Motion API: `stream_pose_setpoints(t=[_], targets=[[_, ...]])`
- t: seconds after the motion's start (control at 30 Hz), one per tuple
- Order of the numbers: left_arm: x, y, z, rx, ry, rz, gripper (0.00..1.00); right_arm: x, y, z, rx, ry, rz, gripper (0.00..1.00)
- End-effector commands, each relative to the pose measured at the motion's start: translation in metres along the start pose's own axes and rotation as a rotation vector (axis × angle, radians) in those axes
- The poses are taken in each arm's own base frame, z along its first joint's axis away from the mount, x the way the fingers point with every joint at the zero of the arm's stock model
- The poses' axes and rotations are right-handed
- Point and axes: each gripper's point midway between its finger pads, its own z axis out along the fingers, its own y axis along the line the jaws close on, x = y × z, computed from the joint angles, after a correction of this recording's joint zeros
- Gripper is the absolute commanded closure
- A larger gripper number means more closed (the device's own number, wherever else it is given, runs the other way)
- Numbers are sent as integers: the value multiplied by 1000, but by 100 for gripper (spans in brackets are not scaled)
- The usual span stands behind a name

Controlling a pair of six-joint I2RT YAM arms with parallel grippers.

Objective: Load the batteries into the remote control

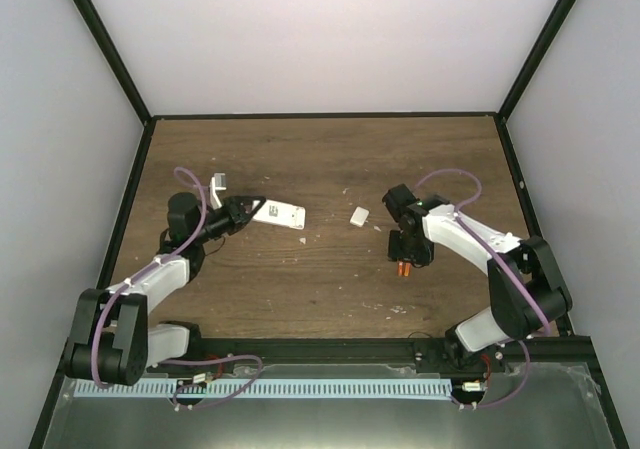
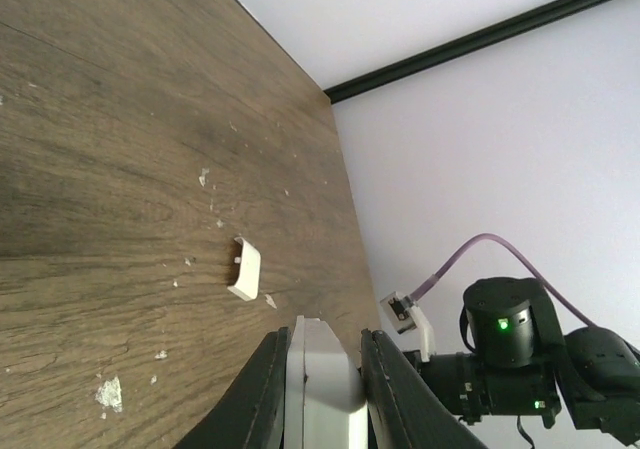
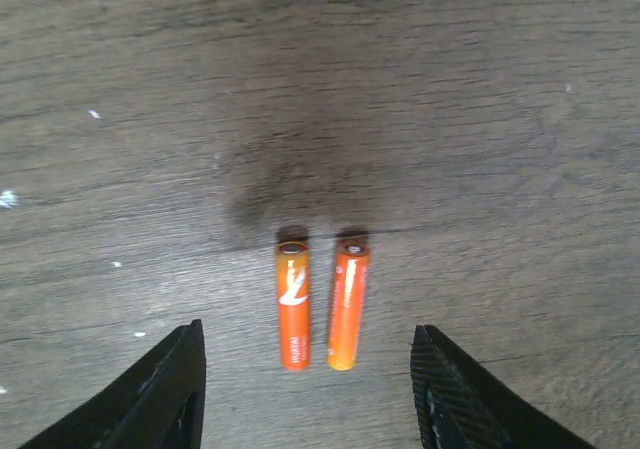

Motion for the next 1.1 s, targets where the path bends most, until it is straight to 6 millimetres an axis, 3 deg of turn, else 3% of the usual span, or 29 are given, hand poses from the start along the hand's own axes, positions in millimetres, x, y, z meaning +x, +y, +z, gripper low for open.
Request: stream_pose_setpoints(t=[0.0,0.3,0.53,1.07], targets=[[-6,-21,6,73,-2,50,100,-1,-14,2,57,-37,86,53],[-7,-25,14,88,19,51,100,-6,-23,1,81,-92,116,64],[-7,-26,20,96,31,52,100,-6,-30,11,107,-86,115,79],[-14,-27,27,98,39,62,100,-14,-24,23,75,-93,85,81]])
